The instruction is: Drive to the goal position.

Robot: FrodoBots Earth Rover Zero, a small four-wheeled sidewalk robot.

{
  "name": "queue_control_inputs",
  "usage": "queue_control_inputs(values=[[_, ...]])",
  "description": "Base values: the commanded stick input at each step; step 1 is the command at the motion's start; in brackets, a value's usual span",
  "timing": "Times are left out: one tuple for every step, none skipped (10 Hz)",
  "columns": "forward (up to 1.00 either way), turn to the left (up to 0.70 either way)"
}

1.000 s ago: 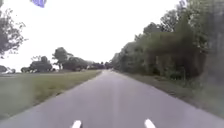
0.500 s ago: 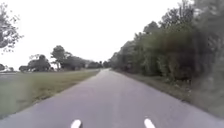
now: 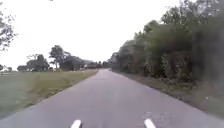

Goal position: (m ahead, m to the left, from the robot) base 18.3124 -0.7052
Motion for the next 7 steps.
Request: queue_control_inputs(values=[[0.83, 0.06], [0.83, 0.06], [0.83, 0.06], [0.83, 0.06], [0.83, 0.06], [0.83, 0.06], [0.83, 0.06]])
